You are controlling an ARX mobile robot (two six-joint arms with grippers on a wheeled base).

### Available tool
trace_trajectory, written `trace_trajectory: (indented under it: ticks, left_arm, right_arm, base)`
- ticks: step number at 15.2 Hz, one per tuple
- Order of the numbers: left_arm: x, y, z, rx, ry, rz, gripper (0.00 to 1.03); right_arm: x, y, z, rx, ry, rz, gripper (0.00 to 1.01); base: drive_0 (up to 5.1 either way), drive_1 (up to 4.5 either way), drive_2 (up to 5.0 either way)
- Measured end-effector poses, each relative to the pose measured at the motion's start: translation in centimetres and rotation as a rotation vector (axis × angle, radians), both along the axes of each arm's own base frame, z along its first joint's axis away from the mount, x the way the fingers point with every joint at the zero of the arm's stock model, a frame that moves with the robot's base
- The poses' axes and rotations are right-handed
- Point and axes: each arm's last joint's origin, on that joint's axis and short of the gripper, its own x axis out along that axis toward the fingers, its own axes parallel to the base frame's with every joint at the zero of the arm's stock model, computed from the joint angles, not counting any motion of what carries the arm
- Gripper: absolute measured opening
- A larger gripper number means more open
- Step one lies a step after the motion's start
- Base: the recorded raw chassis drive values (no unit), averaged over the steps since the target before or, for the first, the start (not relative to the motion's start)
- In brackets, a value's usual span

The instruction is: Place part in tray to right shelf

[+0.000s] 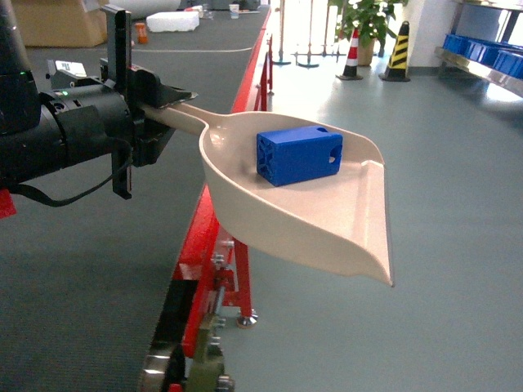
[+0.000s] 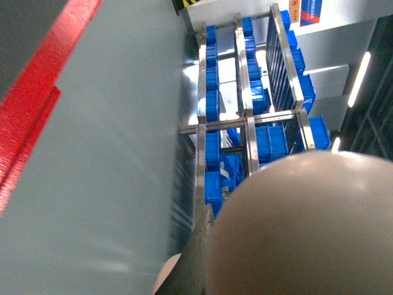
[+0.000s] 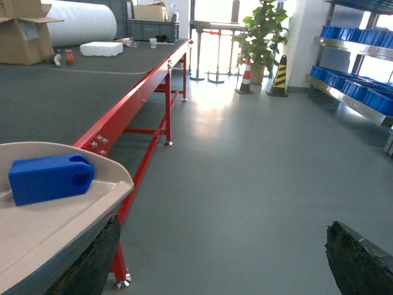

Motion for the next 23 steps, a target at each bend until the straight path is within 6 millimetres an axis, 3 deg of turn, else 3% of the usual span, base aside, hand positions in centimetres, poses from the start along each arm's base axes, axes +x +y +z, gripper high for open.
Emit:
trace_trajectory:
  ticks: [23]
  left_arm:
    - [-0.01, -0.06, -0.01, 0.000, 0.001, -0.003, 0.13]
  right_arm:
    - [0.00, 0.00, 0.02, 0.000, -0.002, 0.000, 0.98]
  base:
    - [5.0, -2.44, -2.4]
